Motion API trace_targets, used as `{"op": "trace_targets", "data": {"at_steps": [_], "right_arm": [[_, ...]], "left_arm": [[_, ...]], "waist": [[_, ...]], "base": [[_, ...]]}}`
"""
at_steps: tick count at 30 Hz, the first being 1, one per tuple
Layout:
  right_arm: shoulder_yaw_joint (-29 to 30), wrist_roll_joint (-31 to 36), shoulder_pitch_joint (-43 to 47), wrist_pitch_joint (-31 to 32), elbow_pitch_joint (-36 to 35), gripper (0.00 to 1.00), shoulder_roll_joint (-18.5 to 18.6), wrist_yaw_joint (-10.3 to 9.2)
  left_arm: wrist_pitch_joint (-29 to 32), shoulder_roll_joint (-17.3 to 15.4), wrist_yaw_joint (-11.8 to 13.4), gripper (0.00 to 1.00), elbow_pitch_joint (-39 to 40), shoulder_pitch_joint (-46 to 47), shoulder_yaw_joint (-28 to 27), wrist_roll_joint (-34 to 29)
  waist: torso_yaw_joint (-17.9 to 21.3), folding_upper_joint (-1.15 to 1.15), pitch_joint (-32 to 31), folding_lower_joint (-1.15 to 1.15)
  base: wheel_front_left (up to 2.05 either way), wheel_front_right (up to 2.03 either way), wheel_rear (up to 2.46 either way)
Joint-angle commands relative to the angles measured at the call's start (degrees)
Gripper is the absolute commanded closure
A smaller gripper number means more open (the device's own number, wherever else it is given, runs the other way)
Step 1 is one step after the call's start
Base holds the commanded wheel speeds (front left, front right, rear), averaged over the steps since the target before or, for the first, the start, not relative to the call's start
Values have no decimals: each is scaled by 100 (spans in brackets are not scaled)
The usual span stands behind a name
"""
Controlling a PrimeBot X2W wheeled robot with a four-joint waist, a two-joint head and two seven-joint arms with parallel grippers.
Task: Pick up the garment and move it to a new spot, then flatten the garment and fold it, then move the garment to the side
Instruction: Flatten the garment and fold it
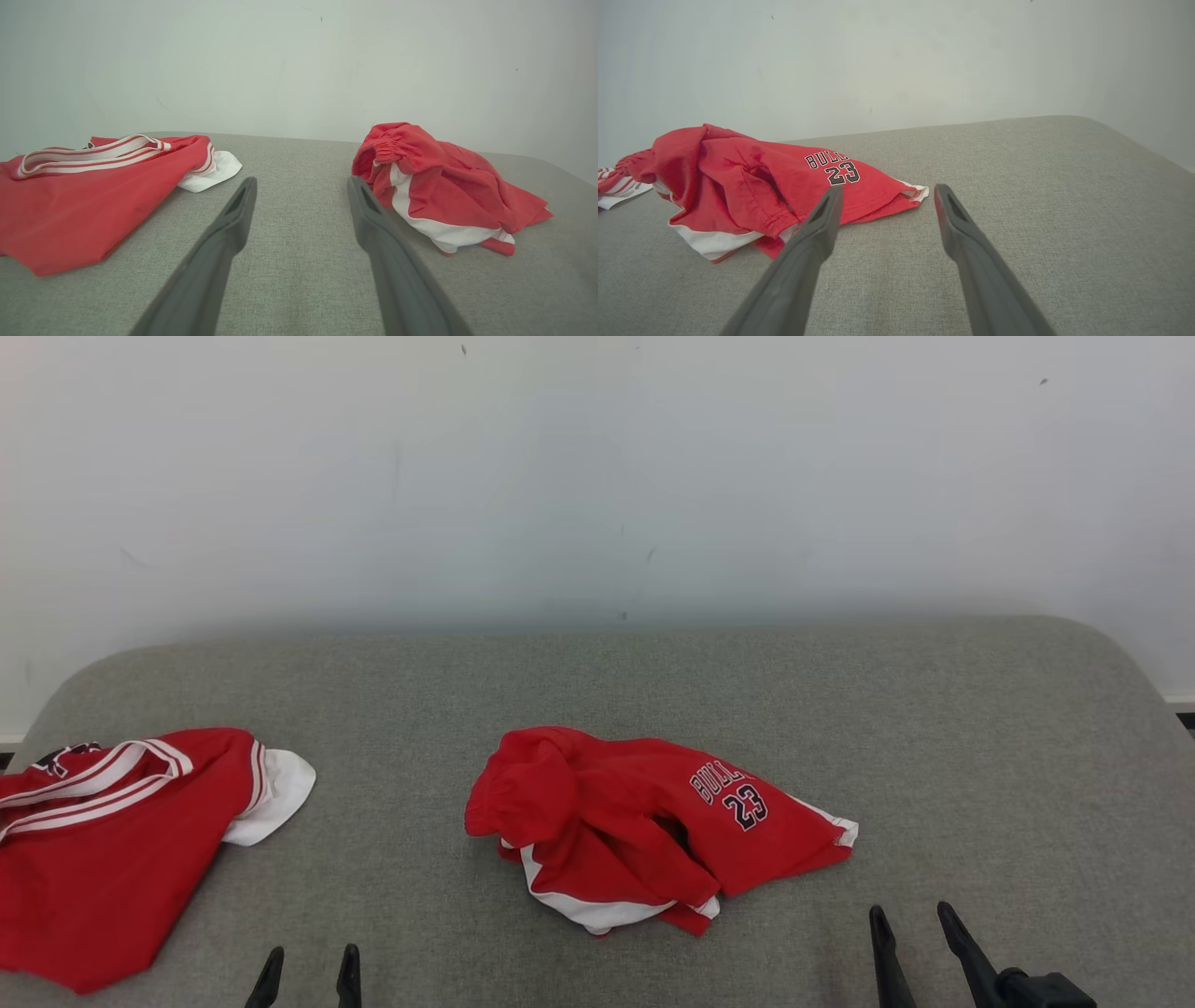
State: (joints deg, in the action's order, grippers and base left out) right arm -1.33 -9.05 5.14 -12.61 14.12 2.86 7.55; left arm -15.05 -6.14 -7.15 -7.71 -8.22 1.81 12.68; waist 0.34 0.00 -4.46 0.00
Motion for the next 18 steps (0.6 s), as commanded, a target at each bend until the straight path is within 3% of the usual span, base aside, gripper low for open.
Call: {"op": "trace_targets", "data": {"at_steps": [1, 18], "right_arm": [[-21, -5, -30, -7, 19, 0, 3, -12], [-128, -97, -112, 29, 68, 0, 4, -12]], "left_arm": [[-17, 21, -36, 0, 14, 7, -10, -35], [-17, -6, -30, 0, -95, 57, 67, -24]], "waist": [[6, 0, 9, 0], [56, 0, 73, 0]], "base": [[0, 0, 0], [0, 0, 0]]}}
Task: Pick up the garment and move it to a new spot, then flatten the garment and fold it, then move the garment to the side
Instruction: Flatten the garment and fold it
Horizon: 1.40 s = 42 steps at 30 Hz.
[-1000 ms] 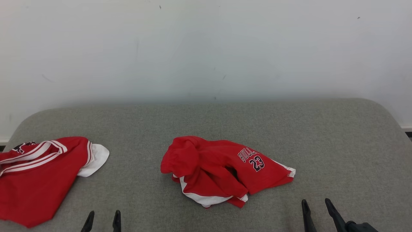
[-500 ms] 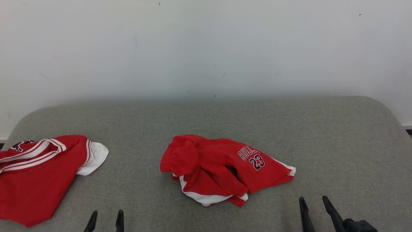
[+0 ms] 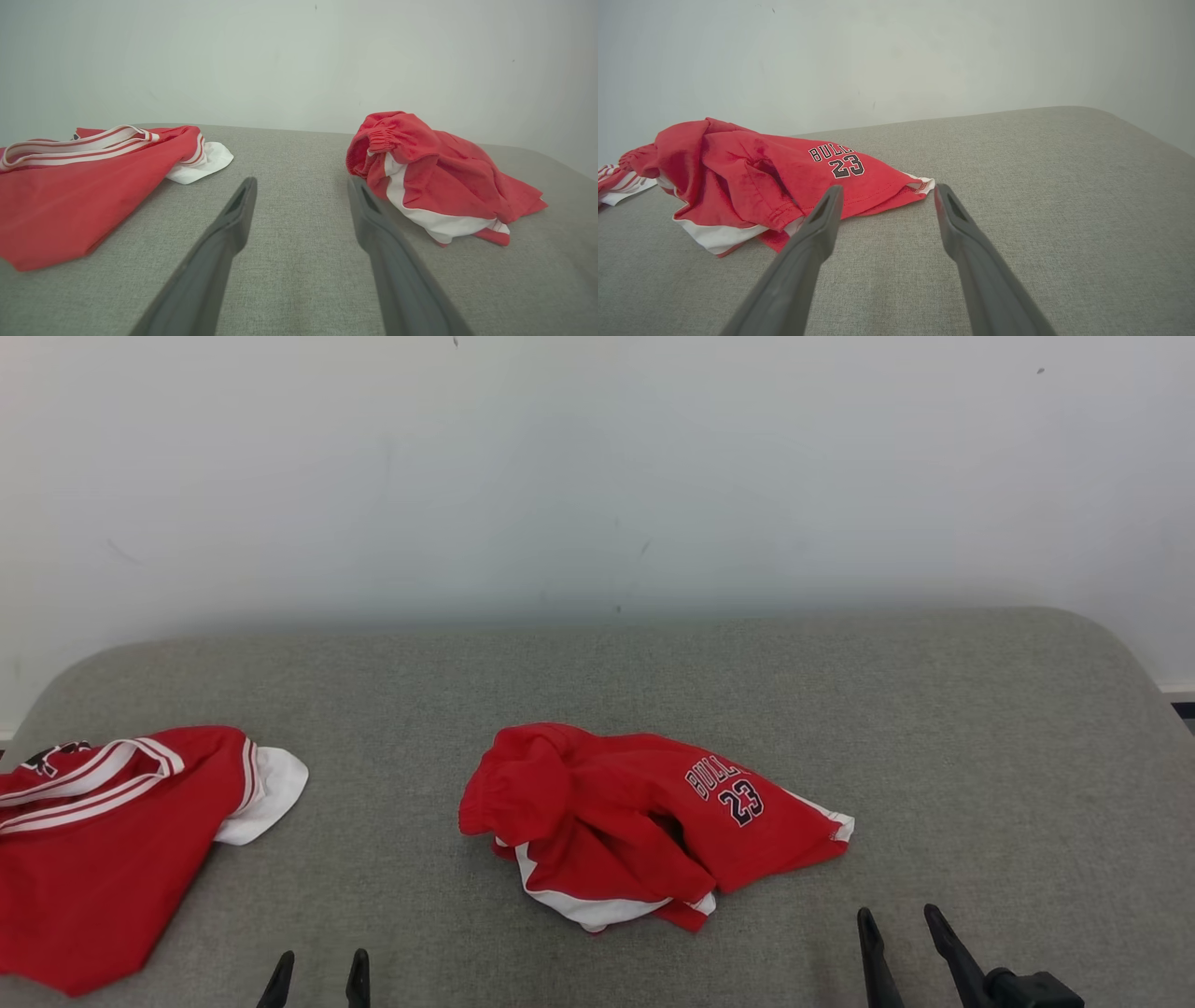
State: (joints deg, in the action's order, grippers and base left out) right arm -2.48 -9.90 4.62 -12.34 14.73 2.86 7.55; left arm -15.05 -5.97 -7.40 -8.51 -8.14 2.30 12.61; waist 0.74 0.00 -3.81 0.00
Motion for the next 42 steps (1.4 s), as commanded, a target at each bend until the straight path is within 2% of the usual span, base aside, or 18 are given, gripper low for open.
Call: {"op": "trace_targets", "data": {"at_steps": [1, 7, 13, 21, 29, 30, 31, 33, 38, 42], "right_arm": [[-30, -14, -75, 9, 10, 0, 3, -12], [-138, -3, -131, 75, -26, 0, 3, -12], [-176, -19, -184, 137, -79, 0, 4, -12], [-209, 20, -204, 199, -170, 0, 4, -12], [-191, 31, -206, 216, -213, 0, 3, -12], [-192, 27, -202, 213, -215, 0, 3, -12], [-188, 17, -199, 207, -210, 0, 3, -12], [-190, -5, -199, 194, -201, 0, 2, -12], [-208, -49, -206, 174, -161, 0, 5, -12], [-242, -69, -213, 170, -152, 0, 2, -12]], "left_arm": [[-17, -28, -5, 0, -31, 68, 22, 0], [-17, -245, -5, 0, -365, 375, 350, -115], [-1, -448, -5, 0, -1365, 1157, 815, 18], [10, -601, 63, 0, -2478, 2090, 740, 99], [-5, -777, 18, 0, -2978, 2486, 887, 179], [-9, -784, 12, 4, -2993, 2520, 912, 206], [-13, -785, 6, 45, -3000, 2534, 941, 238], [-18, -778, -6, 100, -2947, 2564, 1009, 290], [-13, -660, -6, 100, -2531, 2640, 1451, 644], [-14, -744, -3, 100, -1865, 2862, 1920, 974]], "waist": [[39, 0, 12, 0], [305, 0, 78, 0], [725, 0, 194, 0], [1342, 0, 392, 0], [1556, 0, 467, 0], [1563, 0, 469, 0], [1566, 0, 469, 0], [1555, 0, 464, 0], [1455, 0, 403, 0], [1360, 0, 353, 0]], "base": [[0, 0, 0], [0, 0, 0], [0, 0, 0], [0, 0, 0], [0, 0, 0], [0, 0, 0], [0, 0, 0], [0, 0, 0], [0, 0, 0], [0, 0, 0]]}}
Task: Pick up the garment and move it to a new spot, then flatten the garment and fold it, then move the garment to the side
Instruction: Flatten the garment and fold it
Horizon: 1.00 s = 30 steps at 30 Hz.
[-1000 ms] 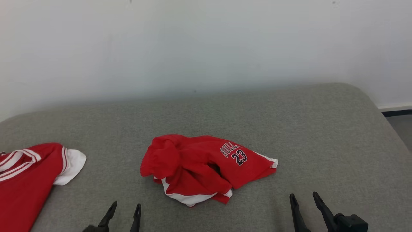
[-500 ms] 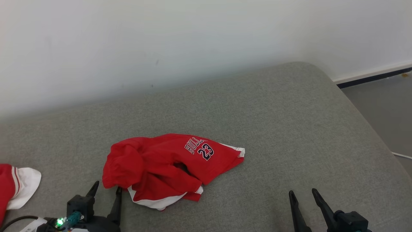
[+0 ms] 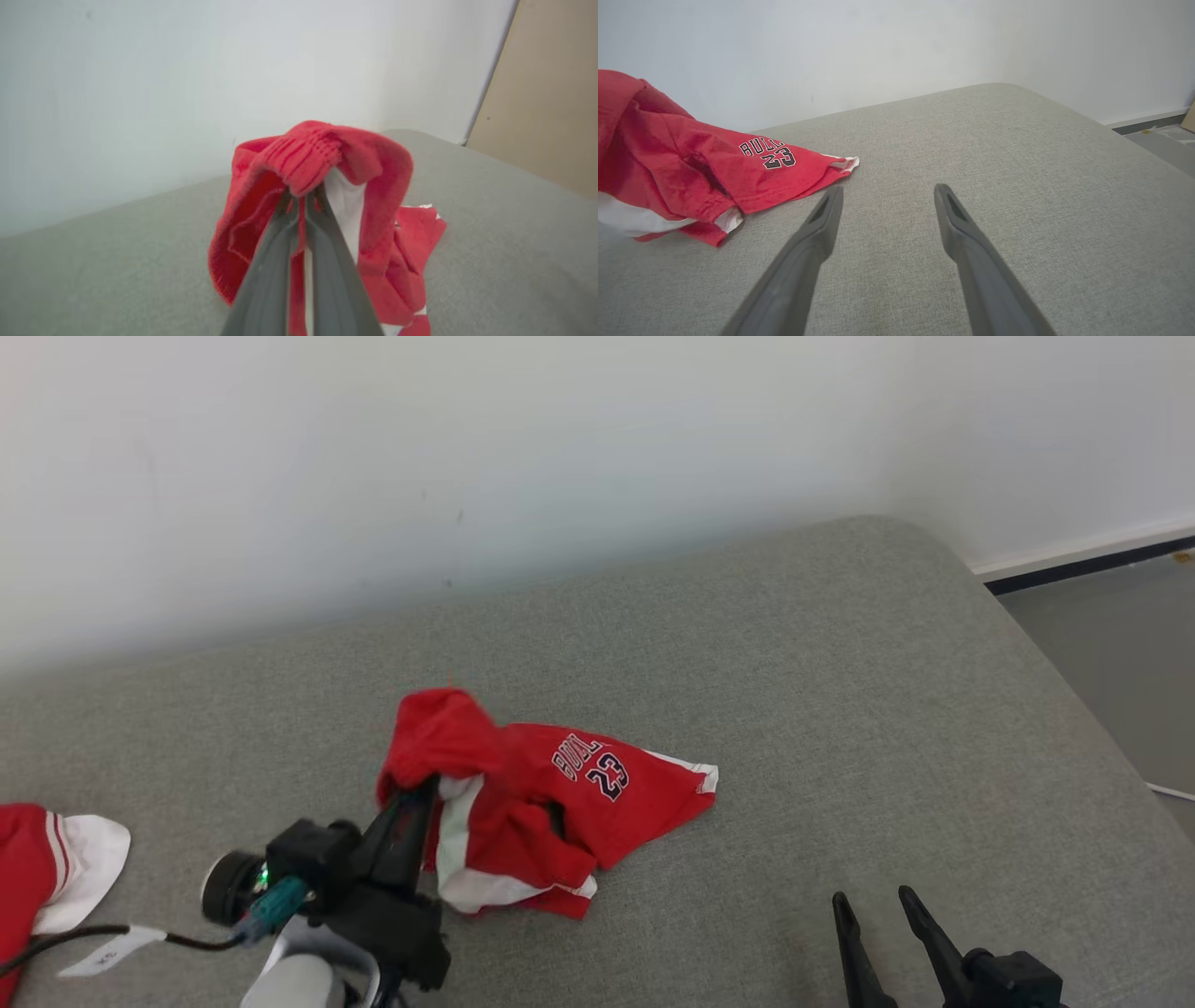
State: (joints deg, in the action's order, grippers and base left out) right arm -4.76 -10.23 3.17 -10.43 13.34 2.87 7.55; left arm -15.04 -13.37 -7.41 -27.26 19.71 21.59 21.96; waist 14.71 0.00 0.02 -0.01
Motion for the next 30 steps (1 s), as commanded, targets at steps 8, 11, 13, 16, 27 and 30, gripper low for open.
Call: {"op": "trace_targets", "data": {"at_steps": [8, 11, 13, 16, 27, 30], "right_arm": [[-83, -93, -80, -51, 32, 0, 3, -12], [-107, -147, -63, -82, 77, 0, 3, -12], [-114, -168, -72, -116, 102, 0, 3, -12], [-121, -205, -86, -145, 156, 0, 3, -12], [-170, -332, -169, -277, 310, 0, 2, -12], [-119, -306, -148, -288, 323, 0, 3, -12]], "left_arm": [[493, 299, -3, 100, 1164, 1158, 845, 399], [806, 629, 59, 100, 1288, 1611, 991, 416], [1039, 804, 173, 100, 1323, 1849, 1094, 453], [1373, 958, 478, 100, 1379, 2127, 1258, 462], [2948, 299, 1566, 100, -368, 1413, 1010, 660], [3287, 106, 1534, 100, -657, 1161, 933, 846]], "waist": [[-141, 0, -91, 1], [-135, 0, -85, 1], [-117, 0, -82, 1], [-89, 0, -81, 1], [-216, 0, -38, 1], [-307, 0, -39, 1]], "base": [[0, 0, 0], [0, 0, 0], [0, 0, 0], [0, 0, 0], [0, 0, 0], [0, 0, 0]]}}
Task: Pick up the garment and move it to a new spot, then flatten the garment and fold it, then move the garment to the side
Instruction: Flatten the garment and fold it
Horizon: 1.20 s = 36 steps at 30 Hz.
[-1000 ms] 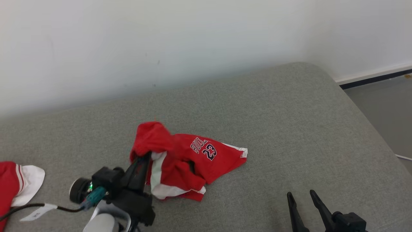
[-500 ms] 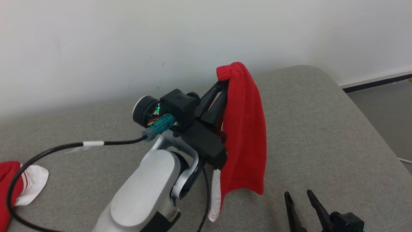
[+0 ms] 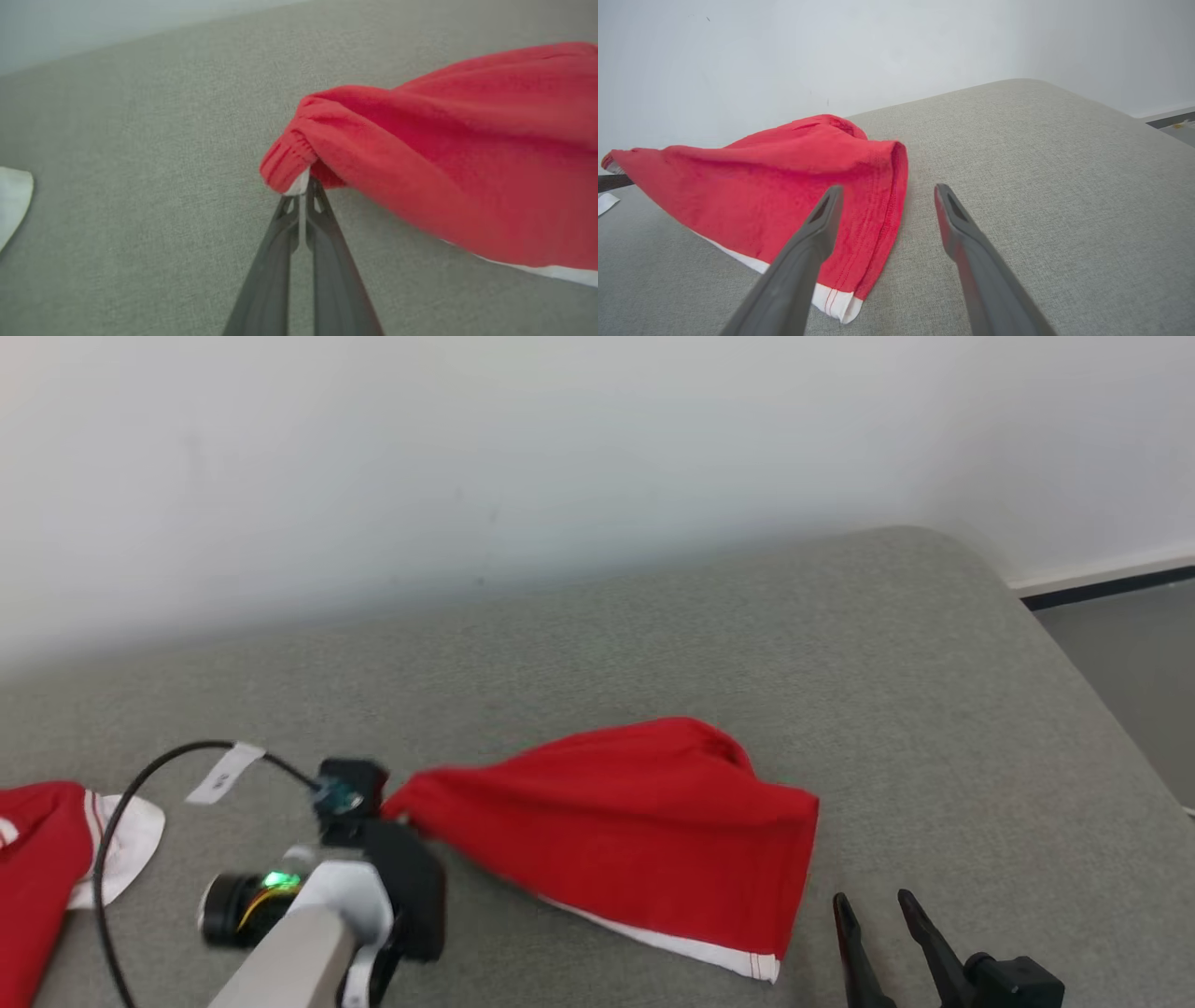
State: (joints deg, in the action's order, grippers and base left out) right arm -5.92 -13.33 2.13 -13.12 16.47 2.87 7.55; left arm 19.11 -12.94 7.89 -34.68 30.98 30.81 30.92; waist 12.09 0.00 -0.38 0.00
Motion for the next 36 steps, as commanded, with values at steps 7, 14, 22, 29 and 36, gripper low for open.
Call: {"op": "trace_targets", "data": {"at_steps": [7, 14, 22, 29, 36], "right_arm": [[86, 147, -18, 41, -68, 0, 2, -12], [-31, 184, -65, 225, -216, 0, 3, -12], [-151, 221, -26, 368, -278, 0, 2, -12], [-864, 528, -327, 1023, -73, 0, 3, -12], [-1702, 431, -929, 1676, 213, 0, 53, -12]], "left_arm": [[868, -305, -141, 100, 30, -460, -73, 413], [1002, -458, -76, 0, 686, -781, 124, 288], [824, -551, 51, 0, 1308, -998, 158, 186], [-304, -560, 385, 0, 1995, -1592, -53, 44], [-2142, -463, 248, 0, 2553, -2391, -362, 100]], "waist": [[-444, 0, -20, 0], [-711, 0, 18, 0], [-802, 0, 14, 0], [-742, 0, 62, 0], [-1007, 0, 68, 0]], "base": [[0, 0, 0], [0, 0, 0], [0, 0, 0], [0, 0, 0], [0, 0, 0]]}}
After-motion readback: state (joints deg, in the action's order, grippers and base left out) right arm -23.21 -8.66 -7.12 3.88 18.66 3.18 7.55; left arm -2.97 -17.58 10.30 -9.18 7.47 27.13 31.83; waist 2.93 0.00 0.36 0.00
